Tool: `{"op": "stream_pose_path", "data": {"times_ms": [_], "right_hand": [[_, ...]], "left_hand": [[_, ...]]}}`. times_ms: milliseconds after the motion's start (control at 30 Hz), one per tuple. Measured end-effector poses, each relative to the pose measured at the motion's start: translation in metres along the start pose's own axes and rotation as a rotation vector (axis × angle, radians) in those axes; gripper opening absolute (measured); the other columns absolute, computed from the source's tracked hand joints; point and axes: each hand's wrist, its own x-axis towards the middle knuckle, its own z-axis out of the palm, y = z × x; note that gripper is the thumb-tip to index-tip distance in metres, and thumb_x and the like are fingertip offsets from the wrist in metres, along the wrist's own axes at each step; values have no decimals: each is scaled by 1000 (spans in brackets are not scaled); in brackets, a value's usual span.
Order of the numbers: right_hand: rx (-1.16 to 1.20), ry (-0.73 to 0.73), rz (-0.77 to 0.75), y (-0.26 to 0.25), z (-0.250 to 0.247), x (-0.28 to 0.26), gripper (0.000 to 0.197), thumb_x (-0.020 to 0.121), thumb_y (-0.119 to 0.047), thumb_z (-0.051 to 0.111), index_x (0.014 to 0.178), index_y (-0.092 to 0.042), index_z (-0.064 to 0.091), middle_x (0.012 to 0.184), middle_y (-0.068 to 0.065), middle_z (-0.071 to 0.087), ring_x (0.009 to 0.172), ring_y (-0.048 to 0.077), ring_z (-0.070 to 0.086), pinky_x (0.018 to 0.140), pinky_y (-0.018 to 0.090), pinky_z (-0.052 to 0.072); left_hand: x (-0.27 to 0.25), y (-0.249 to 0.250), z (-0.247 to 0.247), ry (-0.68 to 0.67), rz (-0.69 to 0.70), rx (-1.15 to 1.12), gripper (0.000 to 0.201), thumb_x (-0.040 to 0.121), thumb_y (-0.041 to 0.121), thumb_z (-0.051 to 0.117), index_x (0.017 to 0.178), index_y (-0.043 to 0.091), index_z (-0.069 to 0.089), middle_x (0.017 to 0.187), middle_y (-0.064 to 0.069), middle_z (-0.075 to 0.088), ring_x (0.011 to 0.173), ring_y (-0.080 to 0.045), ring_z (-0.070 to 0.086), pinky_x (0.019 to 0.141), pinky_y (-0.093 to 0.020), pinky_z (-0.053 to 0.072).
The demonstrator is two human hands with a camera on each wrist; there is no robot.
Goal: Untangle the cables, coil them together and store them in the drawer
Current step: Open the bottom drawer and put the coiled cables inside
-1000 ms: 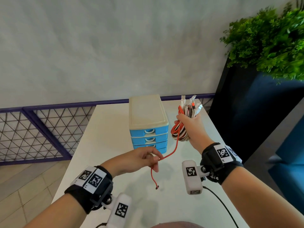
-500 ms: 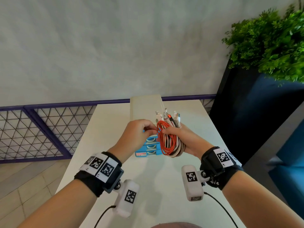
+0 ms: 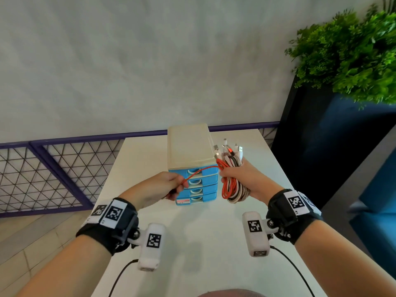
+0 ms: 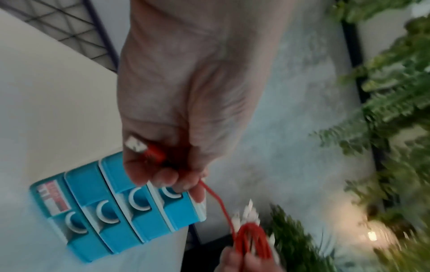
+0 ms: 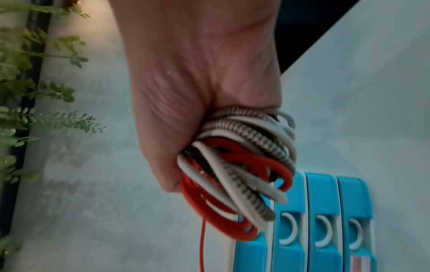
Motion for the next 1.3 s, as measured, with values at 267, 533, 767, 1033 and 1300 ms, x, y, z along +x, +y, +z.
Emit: {"op": "stream_pose_path", "data": {"times_ms": [267,533,767,1033,1300], "right_hand": [[25,-39,-116,3,23,3,31,86,-28,70,112,-18,56,96,7,71,84,18,72,77,31,58],[175,-374,-76,4,31,-5,55,77,-13,79,125,-8,54,113,18,68,104,33,67,86,42,55],[40,-287,7,10,26,-4,30,73,5,62,102,-2,65,93,20,70,90,30,69,89,46,55],[-230,-511,178,-14,39,-13,15,87,4,53,91,-2,66,82,8,70,77,16,68,72,24,57],[-205,-636,234,-14,44,-16,18,91,1,50,89,-5,67,81,1,73,76,11,69,71,22,56]], "left_hand": [[-14,30,25,-33,-55,-343,6,89,11,62,87,12,68,78,-1,72,70,-9,70,64,-24,59],[-12,39,38,174,153,98,7,81,7,70,81,13,74,81,-6,73,67,-8,70,59,-17,55],[-19,34,27,167,324,376,12,88,9,63,91,17,72,84,7,70,72,-3,67,68,-21,53],[-17,9,33,253,893,1471,81,77,32,69,145,20,27,148,-1,37,142,-21,29,118,-44,17],[-5,4,32,227,999,1255,34,82,14,62,115,14,56,102,0,61,91,-16,58,71,-22,46]]}}
